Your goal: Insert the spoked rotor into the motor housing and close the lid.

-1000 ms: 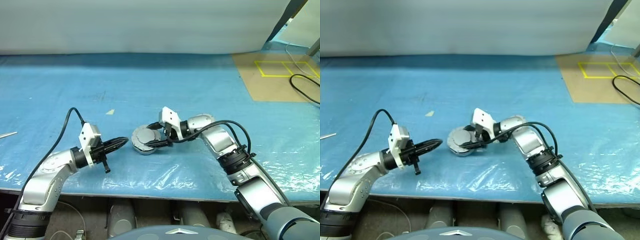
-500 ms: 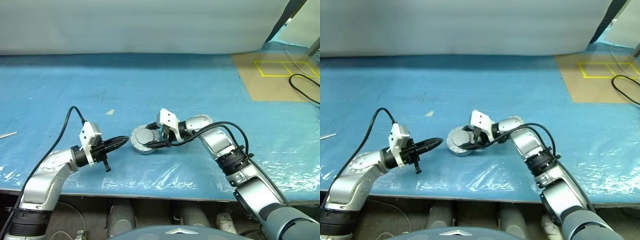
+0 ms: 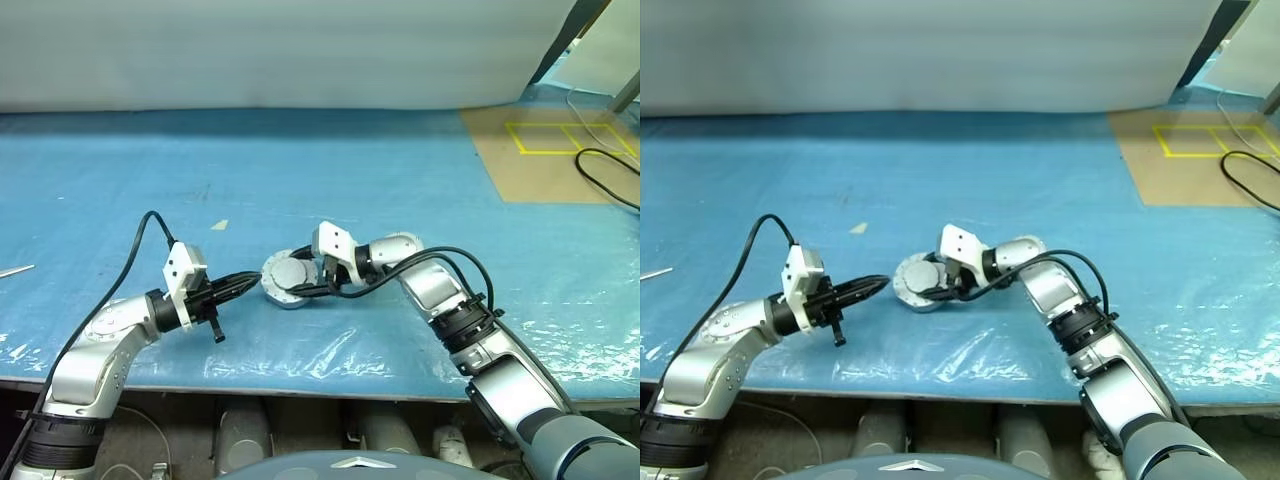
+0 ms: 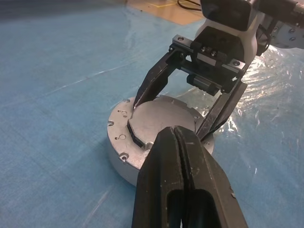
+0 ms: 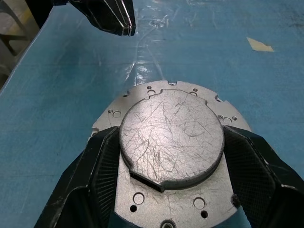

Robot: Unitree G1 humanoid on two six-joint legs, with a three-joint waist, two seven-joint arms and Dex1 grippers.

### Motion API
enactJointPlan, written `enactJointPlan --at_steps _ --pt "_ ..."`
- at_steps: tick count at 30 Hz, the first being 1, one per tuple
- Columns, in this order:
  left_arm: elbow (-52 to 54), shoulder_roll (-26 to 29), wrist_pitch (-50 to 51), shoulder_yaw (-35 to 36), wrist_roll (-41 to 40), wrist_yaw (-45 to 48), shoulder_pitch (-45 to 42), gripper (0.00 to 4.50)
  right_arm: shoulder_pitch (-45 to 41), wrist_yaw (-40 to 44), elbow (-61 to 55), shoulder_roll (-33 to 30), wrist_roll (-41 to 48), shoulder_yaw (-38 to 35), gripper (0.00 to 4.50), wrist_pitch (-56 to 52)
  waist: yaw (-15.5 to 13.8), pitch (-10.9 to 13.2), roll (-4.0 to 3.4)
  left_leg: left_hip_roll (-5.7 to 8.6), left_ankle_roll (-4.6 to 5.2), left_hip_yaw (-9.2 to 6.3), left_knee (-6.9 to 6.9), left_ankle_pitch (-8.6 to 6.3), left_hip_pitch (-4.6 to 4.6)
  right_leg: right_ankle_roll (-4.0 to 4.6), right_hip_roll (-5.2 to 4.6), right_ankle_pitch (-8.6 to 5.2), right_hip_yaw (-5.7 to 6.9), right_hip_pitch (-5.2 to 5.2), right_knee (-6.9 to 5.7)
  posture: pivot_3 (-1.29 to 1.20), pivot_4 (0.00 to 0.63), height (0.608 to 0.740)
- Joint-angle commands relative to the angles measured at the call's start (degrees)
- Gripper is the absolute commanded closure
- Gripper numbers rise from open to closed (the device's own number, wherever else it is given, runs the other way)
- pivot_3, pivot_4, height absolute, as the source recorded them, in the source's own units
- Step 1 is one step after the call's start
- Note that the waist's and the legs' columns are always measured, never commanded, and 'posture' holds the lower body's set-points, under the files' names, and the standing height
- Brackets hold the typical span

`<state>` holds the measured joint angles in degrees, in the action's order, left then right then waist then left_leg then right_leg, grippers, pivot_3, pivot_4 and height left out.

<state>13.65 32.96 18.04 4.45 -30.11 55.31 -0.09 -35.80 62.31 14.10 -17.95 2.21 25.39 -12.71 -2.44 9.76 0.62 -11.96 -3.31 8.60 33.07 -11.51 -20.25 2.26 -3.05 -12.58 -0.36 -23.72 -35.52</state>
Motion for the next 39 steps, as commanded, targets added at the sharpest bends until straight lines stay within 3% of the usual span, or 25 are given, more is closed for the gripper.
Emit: enactJointPlan --at_steps 1,13,29,34,39 --pt "-1.54 -0.66 -0.60 -1.70 1.63 -0.48 -2.20 4.50 1.64 -0.13 2.86 -1.14 -2.94 2.09 1.51 -0.84 -0.02 -0.01 -0.03 0.00 0.01 0.00 -0.02 -0.01 0.17 0.00 -0.01 -0.01 0.00 0.17 0.02 0.00 0.150 0.740" --pt "-14.93 -1.77 -3.89 -9.91 11.60 -0.08 -10.52 4.50 0.83 -0.23 1.61 -1.09 -1.42 -0.25 1.51 -3.30 -0.16 -0.12 -0.14 0.08 0.18 -0.01 -0.07 -0.11 0.36 -0.01 -0.10 -0.02 0.02 0.44 0.10 0.00 0.150 0.740" --pt "-16.36 -2.76 -5.93 -12.53 13.47 3.61 -10.94 4.50 1.39 0.39 -0.89 -1.20 -0.22 -1.63 1.51 -6.24 -0.60 -0.36 -0.37 0.14 0.06 0.01 -0.38 -0.03 0.24 -0.01 -0.26 -0.02 0.14 0.55 0.68 0.00 0.150 0.740" --pt "-16.62 -2.72 -6.53 -12.74 13.87 4.14 -10.89 4.50 0.54 0.54 -1.67 -0.13 2.33 -3.72 0.01 -8.52 -0.63 -0.36 -0.38 0.13 0.07 0.01 -0.43 -0.04 0.26 -0.02 -0.26 -0.02 0.15 0.55 0.70 0.00 0.150 0.740" --pt "-17.27 -3.17 -7.01 -12.79 14.01 4.18 -11.33 4.50 -0.92 0.42 -4.53 -1.33 3.98 -6.22 0.01 -9.94 -0.90 -0.36 -0.38 0.13 0.06 0.02 -0.48 -0.03 0.20 -0.02 -0.28 -0.02 0.15 0.53 0.78 0.00 0.150 0.740"
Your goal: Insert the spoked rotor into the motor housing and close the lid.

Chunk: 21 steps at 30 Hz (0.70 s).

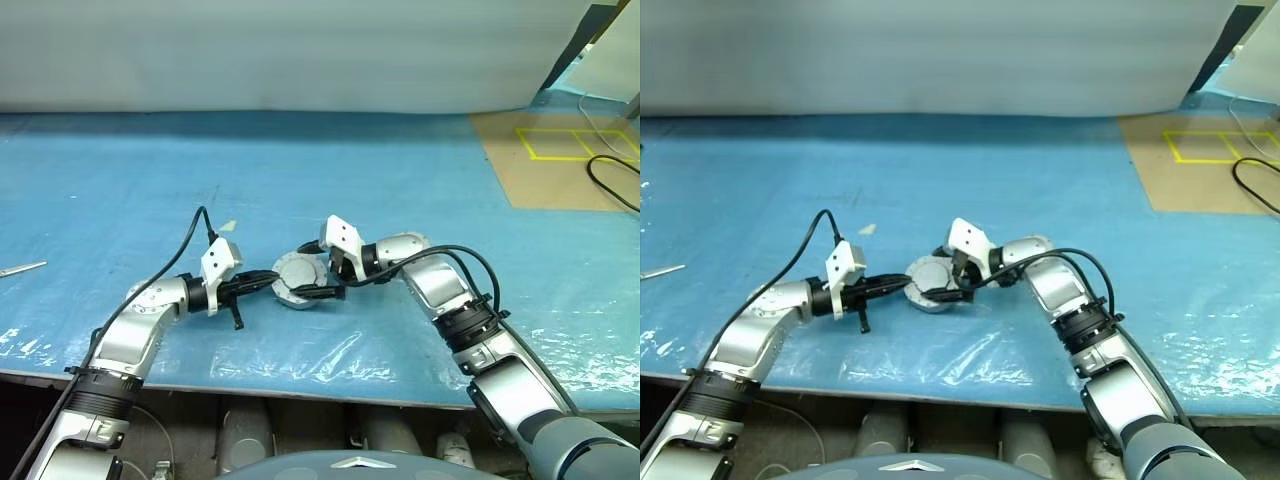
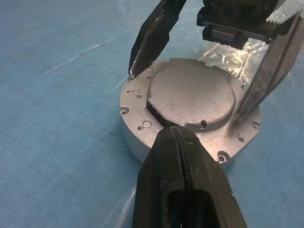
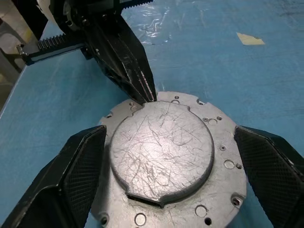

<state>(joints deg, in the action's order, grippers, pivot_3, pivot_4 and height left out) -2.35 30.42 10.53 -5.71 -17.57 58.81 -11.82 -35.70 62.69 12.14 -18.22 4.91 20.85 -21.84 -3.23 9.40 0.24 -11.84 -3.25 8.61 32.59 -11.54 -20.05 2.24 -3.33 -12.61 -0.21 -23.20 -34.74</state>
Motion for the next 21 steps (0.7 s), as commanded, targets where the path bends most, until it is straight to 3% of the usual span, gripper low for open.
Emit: enactJointPlan --at_steps 1,7,11,17,21 --pt "-1.41 -0.71 0.38 -2.64 1.50 0.73 0.34 4.50 -1.12 0.29 -3.80 -1.52 1.93 -2.27 0.01 -1.42 -0.30 0.00 -0.01 0.00 0.00 0.00 -0.03 0.00 -0.02 0.00 -0.01 0.00 0.00 -0.01 0.02 0.00 0.150 0.740" --pt "-2.21 -1.27 -0.42 -2.77 1.73 0.82 0.15 4.50 -0.96 0.70 -11.33 -4.18 8.34 -7.16 0.01 -9.10 -0.87 0.01 -0.01 0.01 -0.05 0.06 -0.20 0.03 -0.05 -0.08 0.01 -0.05 0.00 -0.12 0.05 0.00 0.150 0.740" --pt "-2.40 -1.24 -0.77 -2.68 1.65 0.91 0.27 4.50 -0.92 -1.27 -12.04 -3.55 19.68 -15.65 0.01 -26.35 -0.88 0.01 -0.01 0.03 -0.05 0.07 -0.25 0.03 -0.02 -0.09 0.02 -0.09 0.01 -0.12 0.05 0.00 0.150 0.740" --pt "-2.11 -0.56 -0.88 -2.02 1.41 0.89 0.92 4.50 2.51 -6.62 -3.02 -4.72 24.36 -21.39 0.01 -41.33 -0.96 0.01 -0.01 0.04 -0.06 0.07 -0.27 0.04 -0.03 -0.05 0.01 -0.14 0.04 -0.11 0.06 0.00 0.150 0.740" --pt "-1.75 -0.30 -0.72 -1.72 1.35 0.87 1.17 4.50 4.89 -7.26 -2.30 -5.27 25.93 -20.59 0.01 -46.53 -0.87 0.03 -0.05 0.04 -0.07 0.09 -0.33 0.04 -0.04 -0.05 0.02 -0.18 0.04 -0.15 0.09 0.00 0.150 0.740"
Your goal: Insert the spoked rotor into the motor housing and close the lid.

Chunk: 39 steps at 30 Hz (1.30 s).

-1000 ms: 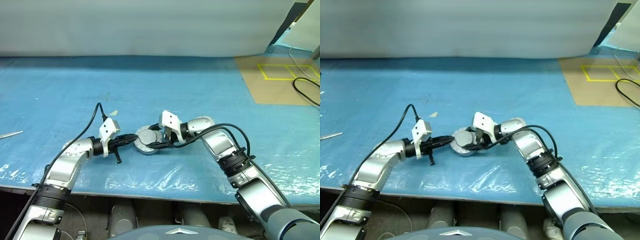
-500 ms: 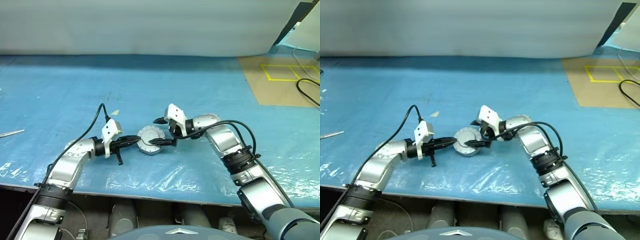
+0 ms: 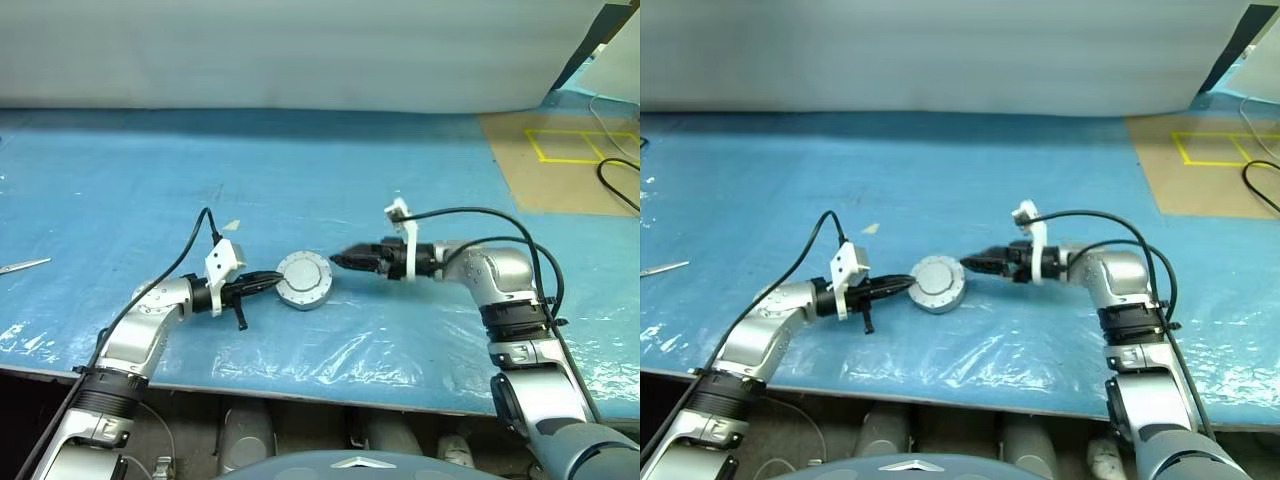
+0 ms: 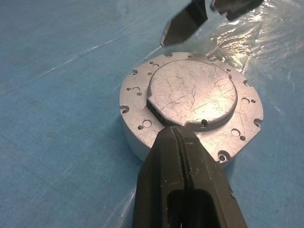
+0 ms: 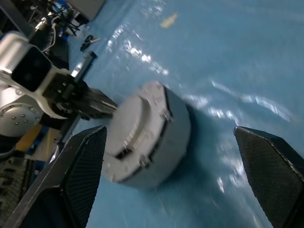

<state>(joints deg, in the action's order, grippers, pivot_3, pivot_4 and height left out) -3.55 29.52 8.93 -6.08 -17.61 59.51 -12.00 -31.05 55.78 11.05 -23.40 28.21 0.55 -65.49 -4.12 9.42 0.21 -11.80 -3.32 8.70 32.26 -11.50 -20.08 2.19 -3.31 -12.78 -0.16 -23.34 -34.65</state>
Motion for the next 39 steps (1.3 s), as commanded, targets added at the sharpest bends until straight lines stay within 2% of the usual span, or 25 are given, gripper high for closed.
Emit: enactJointPlan --at_steps 1,12,17,20,25,29,39 --pt "-0.45 0.56 0.92 -1.35 1.42 0.11 1.34 4.50 0.41 -0.64 -1.11 0.04 2.91 -0.27 0.01 -3.38 0.05 -0.02 -0.09 -0.01 0.00 0.00 -0.01 0.00 0.01 -0.01 0.01 -0.01 0.01 0.00 0.00 0.00 0.150 0.740" --pt "-1.06 0.45 0.85 -1.28 1.66 0.09 0.37 4.50 0.94 -3.56 -3.35 6.57 7.07 1.03 0.01 -6.19 -0.01 -0.02 -0.11 -0.03 0.00 0.03 -0.08 0.00 0.03 -0.02 0.00 -0.09 0.03 -0.02 -0.01 0.00 0.150 0.740" --pt "-0.93 0.36 0.84 -1.32 1.71 -0.05 0.41 4.50 0.89 -5.98 -2.42 8.40 7.96 -1.03 0.01 -5.86 0.07 -0.02 -0.12 -0.01 -0.01 0.03 -0.08 0.00 0.03 -0.03 -0.02 -0.10 0.02 -0.02 0.00 0.00 0.150 0.740" --pt "-1.06 0.45 0.69 -1.21 1.72 0.02 0.56 4.50 1.08 -7.07 -1.26 8.40 8.35 -3.32 0.59 -5.76 0.02 -0.01 -0.13 -0.03 -0.01 0.03 -0.10 0.00 0.04 -0.04 -0.01 -0.11 0.04 -0.03 -0.02 0.00 0.150 0.740" --pt "-1.36 0.49 0.47 -1.24 1.74 0.22 0.69 4.50 0.78 -9.45 0.05 9.82 10.40 -7.75 2.21 -6.67 0.00 -0.01 -0.14 -0.01 -0.01 0.03 -0.12 0.00 -0.02 -0.08 -0.09 -0.13 0.02 -0.04 0.03 0.00 0.150 0.740" --pt "-2.21 0.22 0.14 -1.46 2.00 0.49 0.15 4.50 1.69 -10.25 -2.37 10.98 11.70 -7.74 3.40 -7.59 -0.03 0.00 -0.16 -0.01 -0.02 0.04 -0.17 0.00 -0.03 -0.08 -0.05 -0.16 0.08 -0.07 0.01 0.00 0.150 0.740" --pt "-3.42 -0.15 -0.64 -0.58 1.65 0.70 -1.04 4.50 3.38 -12.69 -2.75 12.00 10.50 -6.04 3.42 -6.50 0.07 0.00 -0.15 -0.01 -0.02 0.04 -0.17 0.00 0.03 -0.09 -0.06 -0.17 0.06 -0.04 0.00 0.00 0.150 0.740"
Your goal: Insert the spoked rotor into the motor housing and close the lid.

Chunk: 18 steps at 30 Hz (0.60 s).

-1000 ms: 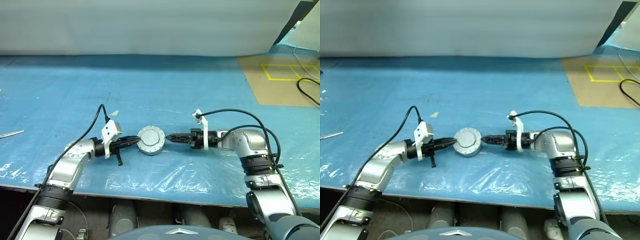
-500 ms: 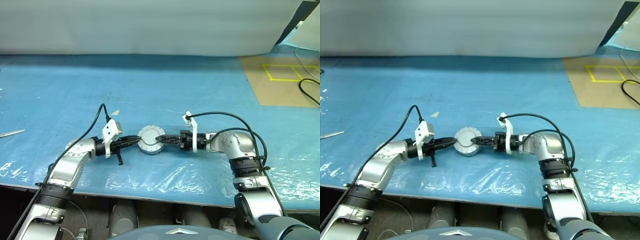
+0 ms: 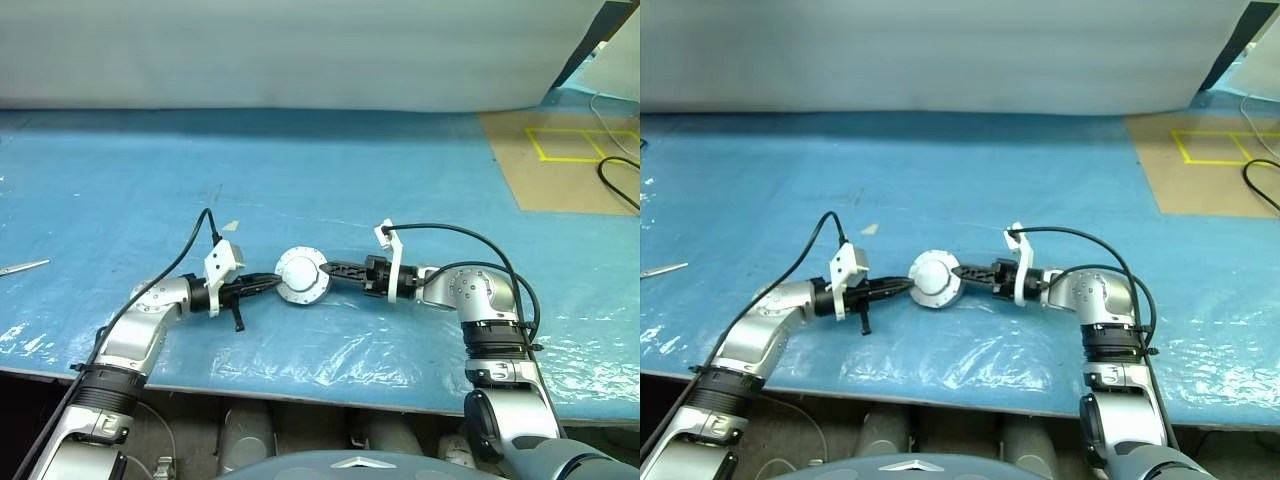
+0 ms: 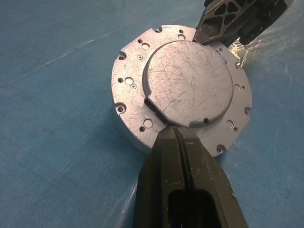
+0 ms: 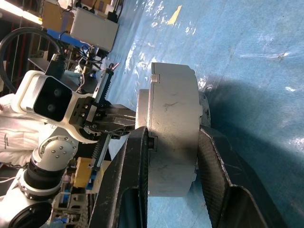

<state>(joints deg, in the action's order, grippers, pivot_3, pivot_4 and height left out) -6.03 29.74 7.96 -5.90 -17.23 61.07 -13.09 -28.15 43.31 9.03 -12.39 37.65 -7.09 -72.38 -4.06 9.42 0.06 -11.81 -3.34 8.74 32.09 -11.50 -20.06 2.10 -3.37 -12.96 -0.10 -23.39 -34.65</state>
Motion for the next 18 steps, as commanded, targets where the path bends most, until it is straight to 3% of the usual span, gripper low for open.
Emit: enactJointPlan --at_steps 1,4,10,18 --pt "0.88 -0.87 1.42 0.55 -1.21 -0.68 0.35 4.50 0.48 -0.53 -0.21 1.07 0.94 1.26 3.42 0.62 0.04 0.00 0.00 0.00 0.00 0.00 0.00 0.00 0.00 0.00 0.00 0.00 0.00 0.00 0.00 0.00 0.150 0.740" --pt "8.57 -1.88 7.71 4.87 -9.94 -1.07 1.56 4.50 0.40 -0.62 0.48 1.11 0.80 1.29 3.42 1.19 0.24 0.02 -0.01 0.00 0.00 0.00 0.00 0.00 -0.03 0.00 0.01 0.00 0.00 -0.04 -0.02 0.00 0.150 0.740" --pt "23.88 2.98 23.32 11.15 -23.33 -2.42 4.77 4.50 0.15 -2.00 3.51 1.85 0.17 1.15 3.42 2.49 0.22 0.04 0.05 -0.04 -0.04 -0.04 0.07 0.02 -0.96 0.04 0.11 0.03 0.07 -0.90 -0.14 0.00 0.150 0.740" --pt "26.38 5.52 29.87 20.24 -32.72 -7.25 6.76 4.50 -0.77 -3.83 6.16 2.61 2.12 -2.06 3.42 2.02 0.42 0.00 -0.05 -0.05 -0.11 -0.01 0.08 -0.03 -0.82 0.05 0.15 0.02 0.04 -0.85 -0.15 0.00 0.150 0.740"
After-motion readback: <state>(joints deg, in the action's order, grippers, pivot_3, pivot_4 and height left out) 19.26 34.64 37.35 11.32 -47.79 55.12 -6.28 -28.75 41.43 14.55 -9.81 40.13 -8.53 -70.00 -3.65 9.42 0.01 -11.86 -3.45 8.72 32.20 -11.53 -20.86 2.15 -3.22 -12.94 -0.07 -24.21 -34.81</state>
